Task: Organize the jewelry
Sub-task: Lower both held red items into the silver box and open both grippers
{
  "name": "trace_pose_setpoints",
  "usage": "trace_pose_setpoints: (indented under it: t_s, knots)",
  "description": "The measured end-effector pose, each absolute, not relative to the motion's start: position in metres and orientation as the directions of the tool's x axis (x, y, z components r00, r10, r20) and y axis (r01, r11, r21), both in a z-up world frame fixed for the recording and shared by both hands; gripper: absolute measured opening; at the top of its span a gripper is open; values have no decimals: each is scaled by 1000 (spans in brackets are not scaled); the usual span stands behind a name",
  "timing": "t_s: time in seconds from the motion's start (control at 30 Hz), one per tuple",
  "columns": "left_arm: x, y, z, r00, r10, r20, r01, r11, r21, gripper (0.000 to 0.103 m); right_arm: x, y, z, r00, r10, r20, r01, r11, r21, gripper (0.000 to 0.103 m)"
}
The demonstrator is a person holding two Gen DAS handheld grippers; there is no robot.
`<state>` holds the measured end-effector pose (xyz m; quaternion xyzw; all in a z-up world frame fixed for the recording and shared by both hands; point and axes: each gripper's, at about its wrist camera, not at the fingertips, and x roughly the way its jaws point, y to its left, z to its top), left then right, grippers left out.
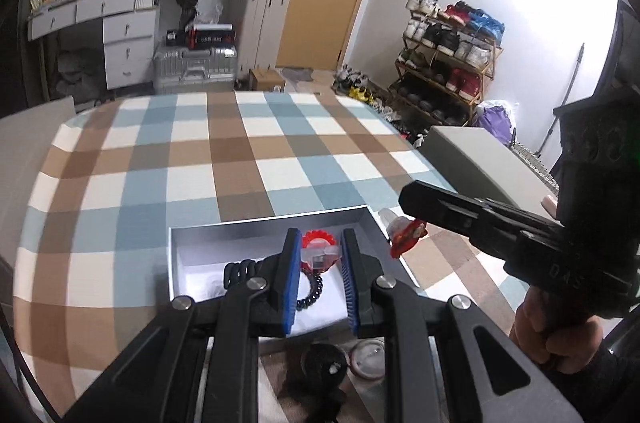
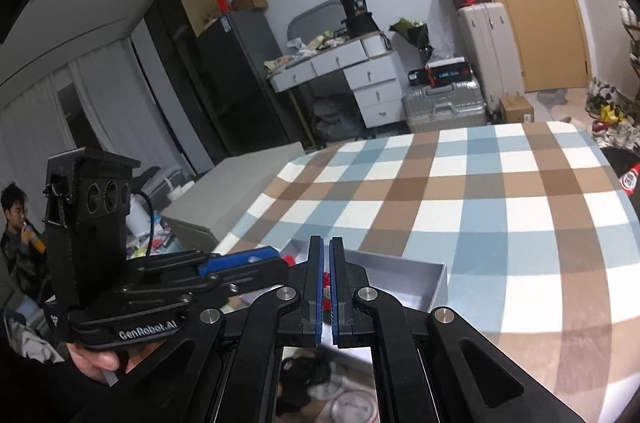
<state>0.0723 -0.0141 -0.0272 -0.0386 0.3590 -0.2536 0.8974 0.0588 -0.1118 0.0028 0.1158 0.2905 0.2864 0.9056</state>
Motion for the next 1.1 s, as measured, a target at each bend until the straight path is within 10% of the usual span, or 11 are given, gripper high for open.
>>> trace_pose_setpoints:
  t_s: [0.9,1.1]
  knots:
    - [97,-23,-50,493,-552,-672,449,824,-347,15,98,-112,-36,590,589,-551,-393,807,441,5]
    - [88,-15,-41,536,-550,-641,447,829,-338,56,83,-124,-23,647,571,-505,-383,816,432,35]
